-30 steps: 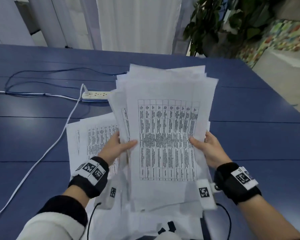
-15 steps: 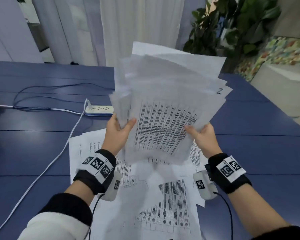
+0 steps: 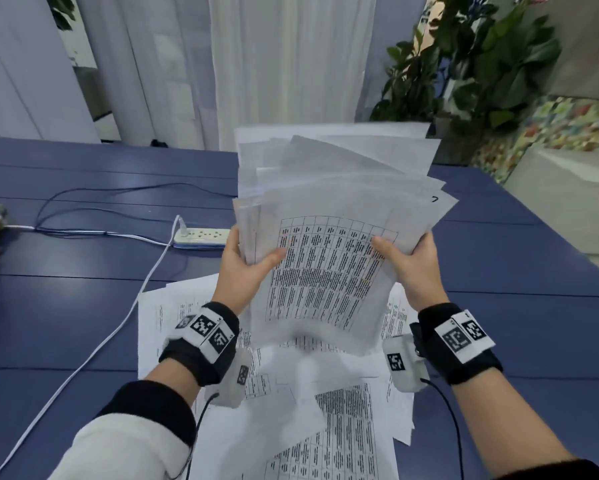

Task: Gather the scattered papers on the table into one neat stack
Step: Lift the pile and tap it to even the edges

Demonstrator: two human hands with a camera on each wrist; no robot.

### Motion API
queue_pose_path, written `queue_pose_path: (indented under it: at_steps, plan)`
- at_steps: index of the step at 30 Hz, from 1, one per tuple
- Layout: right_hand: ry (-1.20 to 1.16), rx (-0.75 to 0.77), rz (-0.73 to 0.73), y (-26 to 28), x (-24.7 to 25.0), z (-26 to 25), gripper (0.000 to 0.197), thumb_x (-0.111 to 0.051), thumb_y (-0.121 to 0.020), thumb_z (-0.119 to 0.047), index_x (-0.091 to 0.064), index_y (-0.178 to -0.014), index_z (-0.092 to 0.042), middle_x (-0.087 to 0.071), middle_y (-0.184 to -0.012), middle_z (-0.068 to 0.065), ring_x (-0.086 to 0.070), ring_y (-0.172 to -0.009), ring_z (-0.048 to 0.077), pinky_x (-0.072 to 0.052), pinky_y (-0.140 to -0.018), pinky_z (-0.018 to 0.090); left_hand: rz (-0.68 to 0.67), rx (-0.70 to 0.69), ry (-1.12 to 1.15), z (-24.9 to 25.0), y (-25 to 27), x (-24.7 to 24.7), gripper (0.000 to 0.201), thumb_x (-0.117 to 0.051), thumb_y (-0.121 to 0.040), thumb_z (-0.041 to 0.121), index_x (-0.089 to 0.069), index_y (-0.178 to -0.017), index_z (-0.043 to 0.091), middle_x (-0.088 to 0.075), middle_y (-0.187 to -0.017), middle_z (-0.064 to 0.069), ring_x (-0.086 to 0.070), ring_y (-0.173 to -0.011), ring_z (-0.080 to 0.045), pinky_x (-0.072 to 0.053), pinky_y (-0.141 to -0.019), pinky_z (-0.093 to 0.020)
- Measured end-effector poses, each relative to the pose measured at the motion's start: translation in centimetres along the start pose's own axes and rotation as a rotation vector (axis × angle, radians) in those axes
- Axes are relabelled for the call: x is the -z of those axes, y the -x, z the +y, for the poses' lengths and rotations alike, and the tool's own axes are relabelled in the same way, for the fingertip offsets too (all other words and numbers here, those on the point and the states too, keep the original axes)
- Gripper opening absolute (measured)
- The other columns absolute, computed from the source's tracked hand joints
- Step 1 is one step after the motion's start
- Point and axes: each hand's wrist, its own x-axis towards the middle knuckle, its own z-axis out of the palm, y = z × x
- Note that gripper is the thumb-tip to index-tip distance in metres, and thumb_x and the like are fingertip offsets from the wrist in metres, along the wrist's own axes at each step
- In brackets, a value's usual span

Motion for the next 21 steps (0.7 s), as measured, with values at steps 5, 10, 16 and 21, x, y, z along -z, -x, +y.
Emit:
queue_pose_path:
  at_steps: [5,10,16,21]
  plan:
    - [-0.026,0.045,0.015,-0.1,-0.2,-1.1,0.044,-0.07,-0.077,-0.004,-0.048,-0.112,-0.02,-0.064,-0.107,-0.006,-0.066,-0.093,0.0,-0.054,-0.079,0.02,-0.038,0.042,-0.072,-0.4,0.7,-0.2,0.039,-0.074,-0.073,0.013,-0.054,-0.106,0.015,-0.065,-0.092,0.007,-0.064,-0.081,-0.001,-0.055,-0.071,-0.014]
    - [-0.107,0.132,0.012,-0.3,-0.8,-2.5,0.049,-0.074,-0.066,-0.017,-0.046,-0.104,-0.029,-0.063,-0.103,-0.008,-0.066,-0.091,0.001,-0.055,-0.083,0.023,0.008,-0.045,-0.017,2.0,-0.9,0.2,0.059,-0.081,-0.063,0.018,-0.054,-0.115,0.008,-0.068,-0.102,0.0,-0.066,-0.091,-0.006,-0.052,-0.071,-0.011]
    - [-0.034,0.081,-0.045,0.5,-0.7,-1.3,0.063,-0.08,-0.059,-0.014,-0.044,-0.107,-0.033,-0.061,-0.111,-0.006,-0.063,-0.101,0.006,-0.054,-0.082,0.02,-0.075,0.017,-0.081,0.7,0.4,-0.8,0.041,-0.074,-0.074,0.016,-0.058,-0.112,0.013,-0.068,-0.1,0.005,-0.065,-0.089,0.003,-0.051,-0.08,-0.01]
    - [-0.013,-0.05,-0.058,0.5,0.4,1.4,0.04,-0.074,-0.071,0.0,-0.057,-0.103,-0.015,-0.068,-0.098,0.002,-0.066,-0.099,0.026,-0.057,-0.08,0.033,0.054,0.054,0.027,0.8,0.0,-0.8,0.041,-0.072,-0.075,0.019,-0.055,-0.111,0.007,-0.066,-0.097,0.004,-0.063,-0.095,-0.013,-0.047,-0.092,-0.028]
